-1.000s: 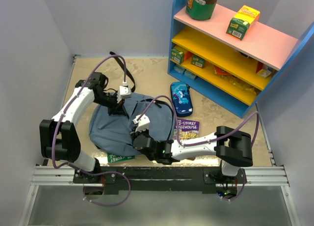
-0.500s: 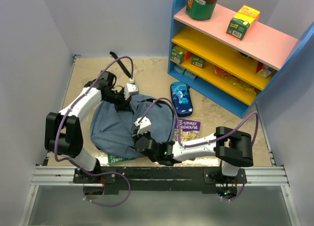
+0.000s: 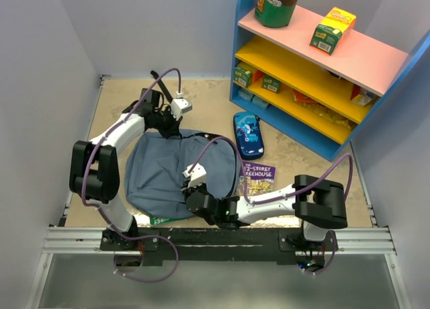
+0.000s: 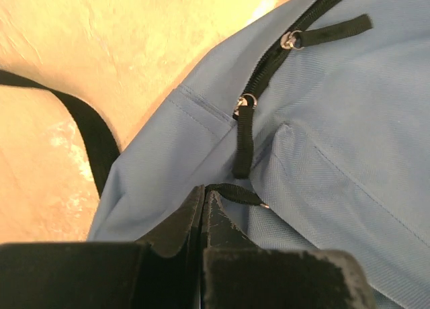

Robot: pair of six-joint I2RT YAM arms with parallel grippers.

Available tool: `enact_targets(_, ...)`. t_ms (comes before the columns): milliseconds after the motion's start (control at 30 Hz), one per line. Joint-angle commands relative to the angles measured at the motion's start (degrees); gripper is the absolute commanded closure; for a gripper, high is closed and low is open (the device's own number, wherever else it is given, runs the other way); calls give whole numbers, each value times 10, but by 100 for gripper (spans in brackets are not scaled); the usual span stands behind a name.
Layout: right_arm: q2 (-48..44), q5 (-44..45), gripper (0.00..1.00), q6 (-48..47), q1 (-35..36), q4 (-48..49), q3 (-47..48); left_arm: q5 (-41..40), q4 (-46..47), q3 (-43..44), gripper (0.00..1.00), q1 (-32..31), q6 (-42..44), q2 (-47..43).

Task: Pack the student bag
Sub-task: Zip the student bag at the center of the board.

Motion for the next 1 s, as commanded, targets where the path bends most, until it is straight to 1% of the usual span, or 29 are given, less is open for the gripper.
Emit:
enact_targets(0,11,-43,100,-11,27,-22,23,-85,122,71,100,9,-36,34)
enact_targets(100,17,-37,100,-13,26,-34,44,-58,95,93,100,7,-47,36)
enact_targets(133,11,-32,100,-16,23,-37,48,-53,86,94,92,6,-48,31)
enact_targets(167,6,-29,93,-17,19,-39,55,-49,69,91,67,5,-51,24)
enact_targets(200,2,-32,88,-18,13,-40,57,-42,56,88,53,5,-51,9)
enact_targets(233,-5,-38,82,-18,-3,-39,58,-39,39,86,46,6,-48,3)
enact_targets(267,-17,-46,68,-19,-13,-38,58,-34,1,85,40,8,-41,-7)
enact_targets(300,-23,-63,62,-20,-25,-40,59,-20,-11,80,37,15,-35,-31)
enact_targets(333,-28,-74,52,-19,-52,-46,60,-11,-20,66,29,22,-35,-45)
enact_targets(367,-38,-83,49,-20,-67,-49,60,-4,-31,59,22,31,-38,-61)
enact_targets(400,-41,-97,47,-24,-80,-52,61,1,-41,55,16,48,-37,-90)
enact_targets(433,-42,-101,42,-30,-107,-65,63,1,-53,53,12,57,-30,-103)
enact_targets(500,-39,-97,39,-38,-131,-106,91,-5,-116,54,8,80,8,-132)
enact_targets(567,-39,-85,32,-48,-162,-145,111,-14,-166,37,4,99,32,-159)
enact_targets(633,-27,-76,27,-48,-192,-208,133,-26,-186,1,3,137,64,-179)
enact_targets(733,-16,-65,21,-47,-224,-266,152,-48,-227,-37,0,199,103,-193)
enact_targets(767,-14,-65,20,-40,-231,-278,154,-52,-247,-44,0,217,112,-189)
enact_targets(800,-16,-68,20,-37,-238,-286,150,-51,-259,-51,0,256,132,-187)
enact_targets(867,-27,-81,19,-30,-255,-291,134,-51,-295,-70,0,288,155,-173)
enact_targets(900,-33,-83,19,-28,-259,-291,128,-51,-307,-78,0,311,184,-170)
enact_targets(967,-44,-93,18,-22,-269,-286,107,-53,-327,-113,0,323,211,-171)
